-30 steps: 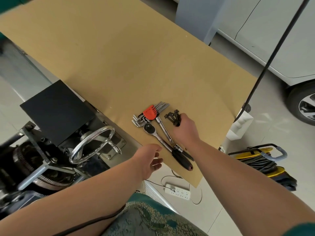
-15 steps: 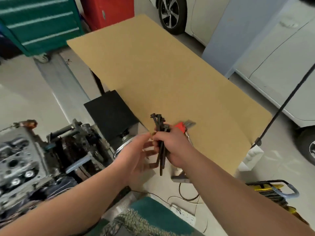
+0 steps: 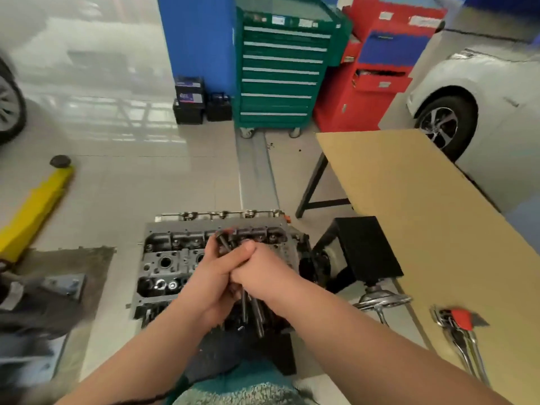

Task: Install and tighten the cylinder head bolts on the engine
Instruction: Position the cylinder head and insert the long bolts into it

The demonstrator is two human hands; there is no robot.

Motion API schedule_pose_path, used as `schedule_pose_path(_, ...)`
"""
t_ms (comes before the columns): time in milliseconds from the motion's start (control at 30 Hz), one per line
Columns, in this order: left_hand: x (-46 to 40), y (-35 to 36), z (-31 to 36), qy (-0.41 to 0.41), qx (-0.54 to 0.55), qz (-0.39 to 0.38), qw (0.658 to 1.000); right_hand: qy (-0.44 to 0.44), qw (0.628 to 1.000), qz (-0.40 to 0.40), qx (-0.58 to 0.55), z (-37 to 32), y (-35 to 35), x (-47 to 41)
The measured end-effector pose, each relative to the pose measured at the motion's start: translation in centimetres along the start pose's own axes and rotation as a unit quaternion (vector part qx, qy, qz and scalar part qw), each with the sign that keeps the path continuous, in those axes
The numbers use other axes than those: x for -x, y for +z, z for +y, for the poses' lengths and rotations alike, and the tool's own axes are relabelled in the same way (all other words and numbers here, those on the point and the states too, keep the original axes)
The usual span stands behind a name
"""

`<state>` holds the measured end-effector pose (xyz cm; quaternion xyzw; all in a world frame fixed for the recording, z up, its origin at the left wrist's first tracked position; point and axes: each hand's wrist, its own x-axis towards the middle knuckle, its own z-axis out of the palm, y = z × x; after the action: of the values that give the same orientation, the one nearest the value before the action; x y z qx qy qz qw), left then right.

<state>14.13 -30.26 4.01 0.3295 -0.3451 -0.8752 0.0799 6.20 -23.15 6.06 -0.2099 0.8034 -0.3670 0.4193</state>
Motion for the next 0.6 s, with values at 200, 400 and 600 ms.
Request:
schedule_pose_path(200, 1.2, -8.4, 3.3, 0.016, 0.142, 0.089, 0.986, -0.007, 1.0, -0.004, -0.028, -5.7, 7.8, -0.1)
schedule_pose_path(400, 1.0, -11.2, 5.6, -0.022, 0.23, 0.118, 0.966, -0.019, 0.996, 0.021, -0.09, -7.4, 10.7, -0.9)
schedule_pose_path(600, -0.2, -9.2, 6.9, -0.01, 0.24, 0.103, 0.965, 0.038, 0.96, 0.03, -0.277, -7.3, 9.3, -2.3)
